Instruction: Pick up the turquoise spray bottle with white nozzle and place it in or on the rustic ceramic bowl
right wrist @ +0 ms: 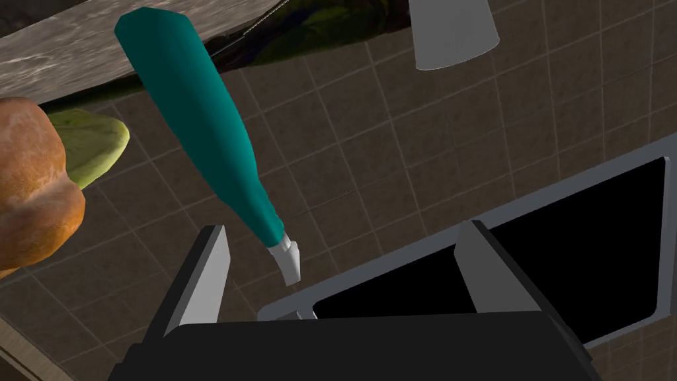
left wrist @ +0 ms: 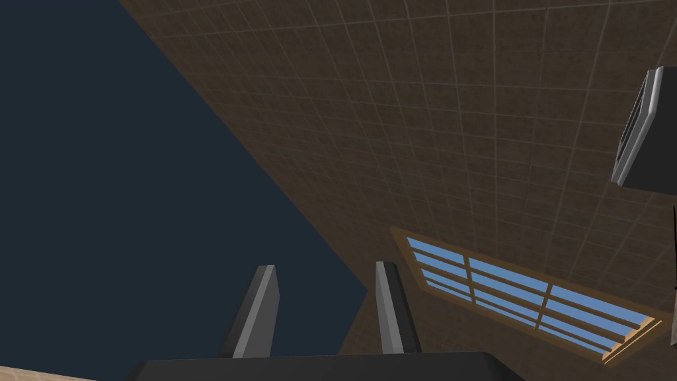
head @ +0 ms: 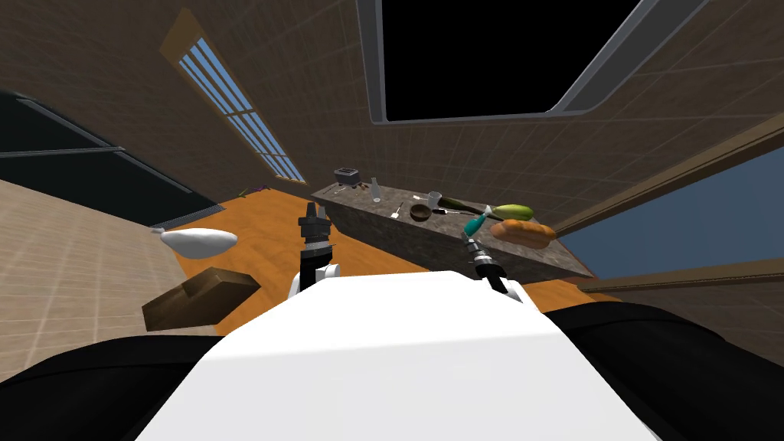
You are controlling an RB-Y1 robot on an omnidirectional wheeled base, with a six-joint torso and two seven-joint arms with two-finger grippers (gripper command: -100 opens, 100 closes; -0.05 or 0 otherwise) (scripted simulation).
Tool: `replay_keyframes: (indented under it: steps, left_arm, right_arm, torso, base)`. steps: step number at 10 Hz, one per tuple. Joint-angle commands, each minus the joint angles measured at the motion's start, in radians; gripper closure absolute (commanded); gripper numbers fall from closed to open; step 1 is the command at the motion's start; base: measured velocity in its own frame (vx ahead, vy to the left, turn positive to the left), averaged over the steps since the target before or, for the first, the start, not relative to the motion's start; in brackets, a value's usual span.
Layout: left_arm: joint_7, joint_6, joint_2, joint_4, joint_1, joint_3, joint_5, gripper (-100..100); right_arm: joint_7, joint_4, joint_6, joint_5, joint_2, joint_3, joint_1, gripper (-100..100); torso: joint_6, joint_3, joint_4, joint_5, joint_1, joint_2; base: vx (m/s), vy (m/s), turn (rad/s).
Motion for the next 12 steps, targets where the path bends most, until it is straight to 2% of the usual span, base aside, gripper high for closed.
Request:
replay_keyframes:
  steps: [1,5,7,8,9,10,11,12]
  left_arm:
    - [0.000,0.000,0.000,0.000,0.000,0.000,0.000,0]
    - [0.000,0.000,0.000,0.000,0.000,0.000,0.000,0]
    - [0.000,0.000,0.000,0.000,0.000,0.000,0.000,0]
    - [0.000,0.000,0.000,0.000,0.000,0.000,0.000,0]
    - [0.000,0.000,0.000,0.000,0.000,0.000,0.000,0]
    - [0.000,0.000,0.000,0.000,0.000,0.000,0.000,0]
    - [0.000,0.000,0.000,0.000,0.000,0.000,0.000,0]
    - [0.000,0.000,0.000,0.000,0.000,0.000,0.000,0]
  right_arm:
    - [0.020,-0.001,0.028,0.021,-0.022,-0.019,0.007,-100]
    - [0.096,0.000,0.099,0.102,-0.086,-0.084,0.034,-100]
    - [0.117,0.001,0.120,0.124,-0.106,-0.103,0.042,-100]
    - [0.107,-0.001,0.113,0.115,-0.099,-0.094,0.037,-100]
    - [0.111,-0.003,0.118,0.117,-0.100,-0.095,0.037,0]
    - [0.110,-0.002,0.118,0.117,-0.100,-0.095,0.037,-100]
    - [0.110,-0.002,0.118,0.117,-0.100,-0.095,0.037,100]
    - [0.110,-0.002,0.118,0.117,-0.100,-0.095,0.037,100]
  torso:
    - [0.000,0.000,0.000,0.000,0.000,0.000]
    - [0.000,-0.001,0.000,0.000,-0.001,-0.002]
    - [0.000,-0.001,0.000,0.000,0.000,-0.001]
    - [0.000,0.000,0.000,0.000,0.001,0.001]
    - [0.000,0.002,0.001,0.000,0.002,0.004]
    - [0.000,0.004,0.001,0.000,0.002,0.007]
    - [0.000,0.005,0.002,0.000,0.003,0.009]
    - [0.000,0.005,0.002,0.000,0.003,0.009]
  base:
    - [0.110,-0.044,-0.006]
    - [0.163,-0.044,-0.013]
    - [0.126,-0.023,-0.009]
    - [0.051,-0.009,-0.001]
    - [0.010,-0.002,0.002]
    - [0.005,-0.001,0.000]
    - [0.000,0.000,0.000]
    - [0.000,0.000,0.000]
